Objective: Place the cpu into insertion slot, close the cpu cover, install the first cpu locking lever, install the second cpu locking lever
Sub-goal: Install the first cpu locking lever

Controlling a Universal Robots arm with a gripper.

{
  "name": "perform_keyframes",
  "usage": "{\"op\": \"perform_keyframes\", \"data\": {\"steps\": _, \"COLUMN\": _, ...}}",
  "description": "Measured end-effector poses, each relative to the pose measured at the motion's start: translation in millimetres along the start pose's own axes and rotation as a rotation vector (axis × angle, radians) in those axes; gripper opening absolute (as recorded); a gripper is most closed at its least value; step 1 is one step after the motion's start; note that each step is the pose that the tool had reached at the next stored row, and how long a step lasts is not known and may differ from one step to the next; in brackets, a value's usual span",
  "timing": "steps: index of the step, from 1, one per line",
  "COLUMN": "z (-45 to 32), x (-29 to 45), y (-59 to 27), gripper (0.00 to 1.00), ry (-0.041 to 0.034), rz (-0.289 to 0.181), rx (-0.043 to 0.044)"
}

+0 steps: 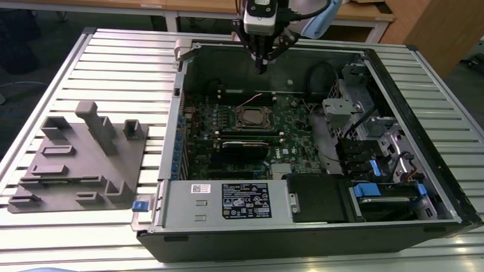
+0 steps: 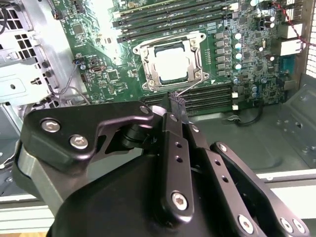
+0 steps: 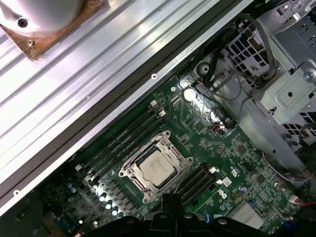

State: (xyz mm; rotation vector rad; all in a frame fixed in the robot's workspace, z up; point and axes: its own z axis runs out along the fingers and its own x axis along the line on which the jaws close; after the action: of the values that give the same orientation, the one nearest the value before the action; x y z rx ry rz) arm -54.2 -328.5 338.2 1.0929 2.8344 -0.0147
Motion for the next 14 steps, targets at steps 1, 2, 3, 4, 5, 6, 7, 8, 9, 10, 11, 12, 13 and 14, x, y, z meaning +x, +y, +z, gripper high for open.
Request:
{"op": "perform_keyframes", "data": {"steps": 1, "z": 0.4, "x": -0.5, "y": -0.7, "gripper": 0.11, "ry": 0.0068, "rz": 0.001, "rx": -0.0074}}
{"op": "perform_keyframes", "data": {"steps": 2, "z": 0.7, "x": -0.9, "y": -1.2, "gripper": 0.11, "ry": 0.0148, "rz": 0.002, "rx": -0.0164}}
{"op": "perform_keyframes", "data": {"steps": 3, "z": 1.1, "x": -1.3, "y": -1.8, "gripper": 0.11, "ry": 0.0208, "rz": 0.003, "rx": -0.0231}}
{"op": "perform_keyframes", "data": {"steps": 4, "z": 1.7, "x": -1.8, "y": -2.4, "gripper": 0.11, "ry": 0.0270, "rz": 0.004, "rx": -0.0300}}
{"op": "perform_keyframes", "data": {"steps": 5, "z": 2.4, "x": -2.4, "y": -3.1, "gripper": 0.11, "ry": 0.0302, "rz": 0.004, "rx": -0.0332}}
{"op": "perform_keyframes", "data": {"steps": 6, "z": 3.4, "x": -2.8, "y": -3.6, "gripper": 0.11, "ry": 0.0314, "rz": 0.004, "rx": -0.0347}}
{"op": "perform_keyframes", "data": {"steps": 7, "z": 4.6, "x": -3.1, "y": -4.1, "gripper": 0.11, "ry": 0.0328, "rz": 0.004, "rx": -0.0357}}
{"op": "perform_keyframes", "data": {"steps": 8, "z": 6.1, "x": -3.4, "y": -4.7, "gripper": 0.11, "ry": 0.0341, "rz": 0.004, "rx": -0.0363}}
{"op": "perform_keyframes", "data": {"steps": 9, "z": 7.6, "x": -3.6, "y": -5.2, "gripper": 0.11, "ry": 0.0350, "rz": 0.005, "rx": -0.0366}}
{"op": "perform_keyframes", "data": {"steps": 10, "z": 9.3, "x": -3.9, "y": -5.7, "gripper": 0.11, "ry": 0.0354, "rz": 0.005, "rx": -0.0366}}
{"op": "perform_keyframes", "data": {"steps": 11, "z": 11.1, "x": -3.9, "y": -6.0, "gripper": 0.11, "ry": 0.0357, "rz": 0.005, "rx": -0.0365}}
{"op": "perform_keyframes", "data": {"steps": 12, "z": 12.9, "x": -3.9, "y": -6.3, "gripper": 0.11, "ry": 0.0358, "rz": 0.005, "rx": -0.0366}}
{"op": "perform_keyframes", "data": {"steps": 13, "z": 14.7, "x": -3.8, "y": -6.4, "gripper": 0.11, "ry": 0.0358, "rz": 0.005, "rx": -0.0367}}
{"op": "perform_keyframes", "data": {"steps": 14, "z": 16.5, "x": -3.7, "y": -6.5, "gripper": 0.11, "ry": 0.0358, "rz": 0.005, "rx": -0.0366}}
